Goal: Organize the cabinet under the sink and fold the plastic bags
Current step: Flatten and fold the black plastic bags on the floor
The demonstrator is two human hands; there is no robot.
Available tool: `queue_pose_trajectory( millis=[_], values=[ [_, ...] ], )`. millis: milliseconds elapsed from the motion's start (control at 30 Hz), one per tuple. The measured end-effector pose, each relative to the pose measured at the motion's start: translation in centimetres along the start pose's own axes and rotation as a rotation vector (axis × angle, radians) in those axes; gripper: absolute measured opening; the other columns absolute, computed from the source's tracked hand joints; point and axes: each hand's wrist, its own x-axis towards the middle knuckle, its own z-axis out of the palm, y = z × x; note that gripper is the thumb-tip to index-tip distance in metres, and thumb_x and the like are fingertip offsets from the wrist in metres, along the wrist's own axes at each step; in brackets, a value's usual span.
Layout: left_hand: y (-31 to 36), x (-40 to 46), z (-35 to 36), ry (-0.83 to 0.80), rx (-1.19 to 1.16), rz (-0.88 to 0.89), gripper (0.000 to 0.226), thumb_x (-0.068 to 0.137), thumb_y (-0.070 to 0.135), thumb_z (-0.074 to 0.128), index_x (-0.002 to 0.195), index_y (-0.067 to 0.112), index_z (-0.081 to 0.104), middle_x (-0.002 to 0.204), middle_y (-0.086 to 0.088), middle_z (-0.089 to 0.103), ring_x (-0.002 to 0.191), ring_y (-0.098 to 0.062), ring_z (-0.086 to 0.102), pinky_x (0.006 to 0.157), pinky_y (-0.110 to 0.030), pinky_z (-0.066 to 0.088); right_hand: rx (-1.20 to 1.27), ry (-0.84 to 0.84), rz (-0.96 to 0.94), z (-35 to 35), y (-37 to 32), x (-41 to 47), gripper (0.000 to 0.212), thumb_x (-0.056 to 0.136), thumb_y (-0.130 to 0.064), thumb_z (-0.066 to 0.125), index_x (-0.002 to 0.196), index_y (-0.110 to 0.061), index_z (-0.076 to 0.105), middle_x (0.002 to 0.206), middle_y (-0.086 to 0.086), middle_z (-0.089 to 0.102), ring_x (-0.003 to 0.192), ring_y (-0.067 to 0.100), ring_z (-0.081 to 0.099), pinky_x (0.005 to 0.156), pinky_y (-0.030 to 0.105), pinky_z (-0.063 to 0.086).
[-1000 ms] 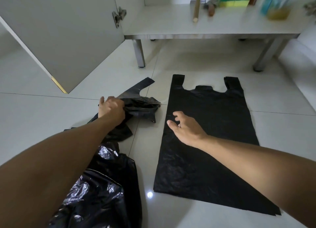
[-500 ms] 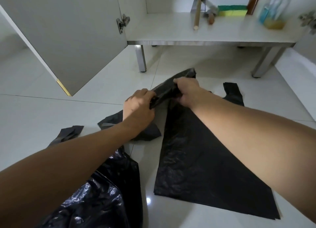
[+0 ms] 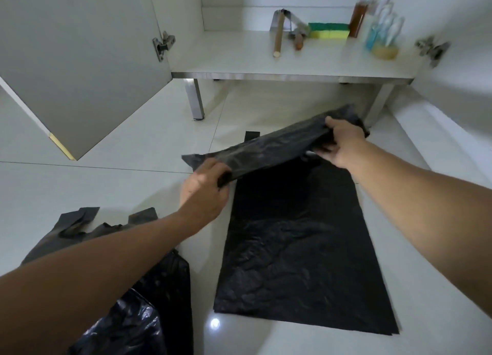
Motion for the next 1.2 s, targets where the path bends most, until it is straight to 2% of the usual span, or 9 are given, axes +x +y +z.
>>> queue_pose_trajectory(
  millis=[167, 300, 433, 633, 800, 867, 967, 1067, 1200],
  values=[
    [5.0, -2.4, 3.7, -0.237, -0.049, 0.02, 0.032, 0.085, 0.014, 0.063, 0.116, 0.017, 0.067, 0.112, 0.002, 0.063, 0.1, -0.019, 0.059, 0.092, -0.035, 0.05, -0.146, 0.039, 0.154, -3.8, 3.9, -0.8, 0.044, 0.085, -0.015, 0.074, 0.123, -0.014, 0.053, 0.109, 0.013, 0.061, 0.094, 0.031, 0.064, 0.057, 0.044, 0.059],
    [8.2, -3.3, 5.7, -0.373, -0.234, -0.031, 0.032, 0.084, 0.019, 0.068, 0.116, 0.016, 0.069, 0.105, 0.001, 0.069, 0.092, -0.015, 0.063, 0.091, -0.031, 0.051, -0.295, 0.03, 0.231, -5.9, 7.2, -1.7, 0.023, 0.083, 0.002, 0.068, 0.102, -0.009, 0.061, 0.105, 0.015, 0.064, 0.095, 0.034, 0.064, 0.057, 0.045, 0.058],
    [9.1, -4.1, 7.1, -0.575, -0.558, -0.261, 0.041, 0.087, 0.037, 0.069, 0.121, 0.016, 0.065, 0.107, 0.003, 0.07, 0.095, -0.007, 0.066, 0.093, -0.03, 0.052, -0.473, 0.137, 0.182, -8.7, 9.4, -1.7, 0.016, 0.081, 0.012, 0.063, 0.084, -0.004, 0.061, 0.089, 0.017, 0.064, 0.076, 0.031, 0.062, 0.06, 0.04, 0.055],
    [2.7, -3.9, 8.6, -0.465, 0.057, -0.376, 0.052, 0.089, 0.034, 0.06, 0.136, 0.016, 0.047, 0.137, -0.005, 0.046, 0.125, -0.023, 0.043, 0.106, -0.039, 0.038, -0.48, 0.193, 0.308, -12.7, 9.2, -0.2, 0.019, 0.085, 0.008, 0.057, 0.076, -0.008, 0.061, 0.079, 0.012, 0.062, 0.068, 0.025, 0.06, 0.058, 0.036, 0.057],
    [-1.1, -3.4, 9.3, -0.482, 0.167, -0.721, 0.058, 0.091, 0.038, 0.059, 0.139, 0.012, 0.04, 0.14, -0.013, 0.042, 0.129, -0.031, 0.037, 0.104, -0.042, 0.034, -0.418, 0.242, 0.374, -14.2, 8.0, 0.0, 0.021, 0.087, 0.008, 0.053, 0.072, -0.007, 0.056, 0.063, 0.01, 0.059, 0.044, 0.02, 0.061, 0.034, 0.027, 0.051],
    [-1.9, -3.5, 9.7, -0.477, 0.216, -0.715, 0.053, 0.092, 0.039, 0.057, 0.136, 0.011, 0.044, 0.137, -0.013, 0.045, 0.128, -0.03, 0.037, 0.103, -0.042, 0.034, -0.439, 0.227, 0.364, -14.7, 8.2, -0.1, 0.018, 0.088, 0.006, 0.055, 0.076, -0.007, 0.058, 0.072, 0.01, 0.061, 0.048, 0.018, 0.063, 0.04, 0.026, 0.054],
    [-2.3, -3.6, 10.1, -0.468, 0.282, -0.667, 0.054, 0.091, 0.044, 0.059, 0.133, 0.012, 0.049, 0.133, -0.011, 0.049, 0.126, -0.029, 0.041, 0.102, -0.041, 0.036, -0.529, 0.213, 0.343, -15.6, 9.0, -0.1, 0.008, 0.087, 0.001, 0.061, 0.089, -0.007, 0.063, 0.096, 0.014, 0.067, 0.083, 0.028, 0.066, 0.075, 0.041, 0.059],
    [-2.3, -3.4, 10.8, -0.481, 0.275, -0.678, 0.057, 0.085, 0.044, 0.069, 0.128, 0.012, 0.052, 0.125, -0.011, 0.057, 0.118, -0.028, 0.05, 0.098, -0.039, 0.044, -0.585, 0.242, 0.318, -16.1, 9.4, -0.4, 0.01, 0.087, 0.002, 0.063, 0.087, -0.007, 0.061, 0.091, 0.015, 0.064, 0.077, 0.028, 0.062, 0.079, 0.044, 0.056],
    [-1.8, -3.0, 11.2, -0.44, 0.201, -0.727, 0.036, 0.081, 0.032, 0.074, 0.109, 0.014, 0.063, 0.105, -0.008, 0.066, 0.098, -0.026, 0.061, 0.088, -0.034, 0.052, -0.606, 0.294, 0.239, -15.9, 9.0, -0.5, 0.013, 0.083, 0.005, 0.066, 0.09, -0.004, 0.061, 0.091, 0.016, 0.064, 0.081, 0.032, 0.063, 0.081, 0.045, 0.057]
  ],
)
